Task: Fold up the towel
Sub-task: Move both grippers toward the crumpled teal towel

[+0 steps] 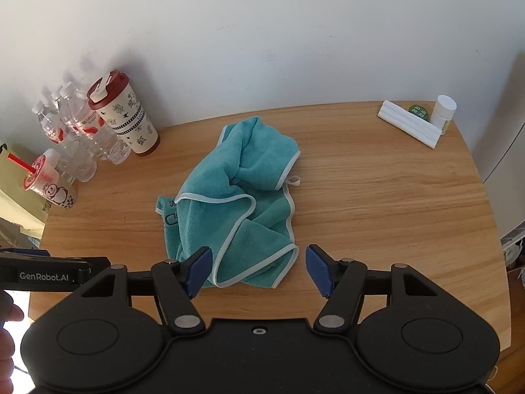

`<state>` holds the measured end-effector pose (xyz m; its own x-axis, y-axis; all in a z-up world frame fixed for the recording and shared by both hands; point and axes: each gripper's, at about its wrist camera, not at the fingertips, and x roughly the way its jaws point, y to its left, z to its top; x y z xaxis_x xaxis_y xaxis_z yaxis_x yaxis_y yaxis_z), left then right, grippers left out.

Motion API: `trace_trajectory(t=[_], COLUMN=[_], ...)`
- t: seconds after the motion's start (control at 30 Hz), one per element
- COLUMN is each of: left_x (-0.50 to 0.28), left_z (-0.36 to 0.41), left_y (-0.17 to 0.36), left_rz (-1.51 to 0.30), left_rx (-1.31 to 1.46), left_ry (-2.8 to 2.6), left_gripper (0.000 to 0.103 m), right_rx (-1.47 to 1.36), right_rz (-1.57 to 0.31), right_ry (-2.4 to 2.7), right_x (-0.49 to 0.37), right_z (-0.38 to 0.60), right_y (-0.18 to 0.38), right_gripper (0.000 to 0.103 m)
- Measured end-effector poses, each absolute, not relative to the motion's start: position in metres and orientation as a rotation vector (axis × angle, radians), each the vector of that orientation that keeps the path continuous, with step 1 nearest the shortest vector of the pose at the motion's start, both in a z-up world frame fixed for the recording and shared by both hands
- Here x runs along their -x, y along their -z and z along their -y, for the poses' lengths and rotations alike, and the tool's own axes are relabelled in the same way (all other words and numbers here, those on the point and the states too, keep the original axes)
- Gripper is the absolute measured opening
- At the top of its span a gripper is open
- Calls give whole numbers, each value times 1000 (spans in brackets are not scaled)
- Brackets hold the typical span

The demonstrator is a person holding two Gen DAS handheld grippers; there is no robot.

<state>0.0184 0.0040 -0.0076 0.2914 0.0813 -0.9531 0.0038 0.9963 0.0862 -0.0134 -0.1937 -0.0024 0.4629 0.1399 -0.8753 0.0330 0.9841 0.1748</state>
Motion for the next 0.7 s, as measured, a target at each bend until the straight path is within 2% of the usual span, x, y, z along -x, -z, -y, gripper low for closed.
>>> trace_trajectory(t=[0.7], left_x=[-39], left_z=[0], left_y=[11], left_rz=[-1289], left_rx=[-76], left_ry=[-38], left_gripper=[103], right_rx=[-212], right_rz=[-1104], right_ry=[-5], right_x=[13], right_z=[219], right_y=[12], right_gripper=[68])
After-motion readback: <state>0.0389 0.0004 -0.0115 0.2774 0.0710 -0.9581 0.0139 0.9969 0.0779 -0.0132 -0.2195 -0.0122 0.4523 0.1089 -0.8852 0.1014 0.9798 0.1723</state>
